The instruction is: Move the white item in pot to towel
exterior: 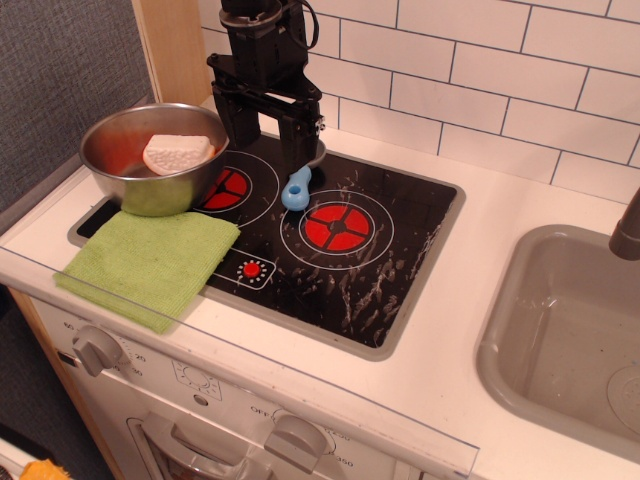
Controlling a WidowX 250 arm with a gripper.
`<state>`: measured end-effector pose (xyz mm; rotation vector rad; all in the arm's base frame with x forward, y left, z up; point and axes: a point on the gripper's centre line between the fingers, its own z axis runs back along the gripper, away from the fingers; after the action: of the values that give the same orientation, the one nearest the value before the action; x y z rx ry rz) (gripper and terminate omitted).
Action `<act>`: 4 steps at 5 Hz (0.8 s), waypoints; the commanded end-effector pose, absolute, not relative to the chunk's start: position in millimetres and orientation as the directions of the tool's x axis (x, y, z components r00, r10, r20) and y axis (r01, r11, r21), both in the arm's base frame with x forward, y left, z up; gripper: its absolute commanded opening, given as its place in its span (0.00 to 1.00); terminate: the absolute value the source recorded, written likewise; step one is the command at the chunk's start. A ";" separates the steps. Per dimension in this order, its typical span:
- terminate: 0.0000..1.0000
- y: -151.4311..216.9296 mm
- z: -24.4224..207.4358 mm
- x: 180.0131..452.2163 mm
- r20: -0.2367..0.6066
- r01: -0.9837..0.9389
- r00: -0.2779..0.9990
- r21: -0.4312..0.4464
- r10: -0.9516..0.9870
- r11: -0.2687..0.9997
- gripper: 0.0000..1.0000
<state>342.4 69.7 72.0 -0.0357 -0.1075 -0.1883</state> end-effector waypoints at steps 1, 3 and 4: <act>0.00 69.7 72.0 342.4 0.110 0.189 0.977 -0.025 -0.185 0.982 1.00; 0.00 104.7 109.0 341.9 0.156 0.276 0.948 0.029 -0.277 0.961 1.00; 0.00 130.3 113.8 340.6 0.158 0.273 0.947 0.067 -0.280 0.960 1.00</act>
<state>338.1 129.9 92.9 0.0199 -0.1115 -0.2798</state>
